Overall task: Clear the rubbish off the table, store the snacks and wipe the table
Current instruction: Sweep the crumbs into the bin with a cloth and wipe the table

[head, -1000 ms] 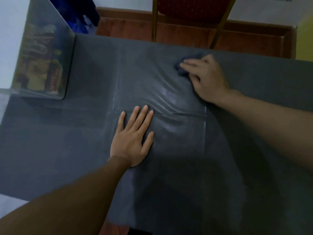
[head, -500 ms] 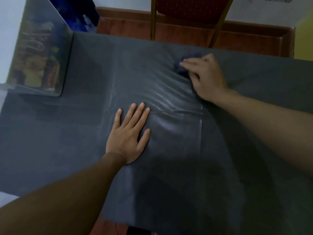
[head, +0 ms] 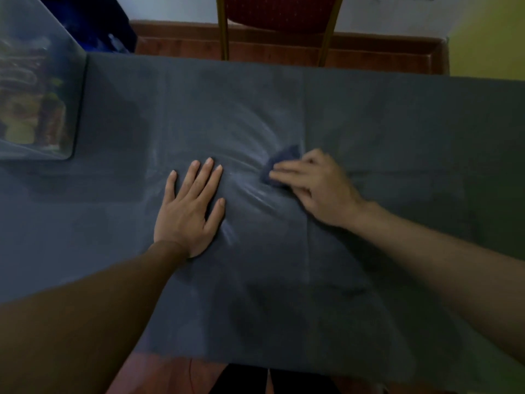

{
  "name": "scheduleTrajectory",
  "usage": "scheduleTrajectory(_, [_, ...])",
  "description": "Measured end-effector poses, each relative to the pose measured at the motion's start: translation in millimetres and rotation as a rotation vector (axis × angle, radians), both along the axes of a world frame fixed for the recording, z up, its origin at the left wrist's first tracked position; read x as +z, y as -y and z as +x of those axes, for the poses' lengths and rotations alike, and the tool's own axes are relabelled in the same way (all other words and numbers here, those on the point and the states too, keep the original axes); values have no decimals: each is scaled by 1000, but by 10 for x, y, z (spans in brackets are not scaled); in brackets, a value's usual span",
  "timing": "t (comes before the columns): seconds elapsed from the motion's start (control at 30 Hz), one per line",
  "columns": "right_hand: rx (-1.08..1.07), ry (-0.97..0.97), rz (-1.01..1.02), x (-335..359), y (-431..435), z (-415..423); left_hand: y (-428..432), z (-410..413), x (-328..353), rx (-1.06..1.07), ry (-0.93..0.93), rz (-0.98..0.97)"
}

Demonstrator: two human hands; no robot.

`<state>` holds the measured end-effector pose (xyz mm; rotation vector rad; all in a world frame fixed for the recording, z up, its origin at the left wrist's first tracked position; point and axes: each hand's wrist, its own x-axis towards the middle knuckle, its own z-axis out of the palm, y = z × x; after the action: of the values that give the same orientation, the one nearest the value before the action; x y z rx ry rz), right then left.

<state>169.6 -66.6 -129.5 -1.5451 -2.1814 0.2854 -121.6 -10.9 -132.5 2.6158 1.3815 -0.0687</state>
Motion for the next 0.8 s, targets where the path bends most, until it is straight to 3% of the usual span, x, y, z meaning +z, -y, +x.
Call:
scheduleTrajectory(0.1, [128,55,-42,-14,382,46,14,4,-18,5,-2,30])
scheduleTrajectory(0.27, [-216,-20,30,-52,543,75,35,29,-41,12,15,71])
scheduleTrajectory(0.33, [-247,-46,21,-73,748,-140,71,47,-39,13,-3,103])
scheduleTrajectory(0.53, [55,36,-66,-45,1544,-440,163,117,58,-6,-58,113])
scheduleTrajectory(0.7, [-204,-3,-25,-35,1683,-510,395,484,144,-88,129,36])
scheduleTrajectory(0.8, [-94,27,-27,-67,2075,-784,559,812,132,-74,204,1])
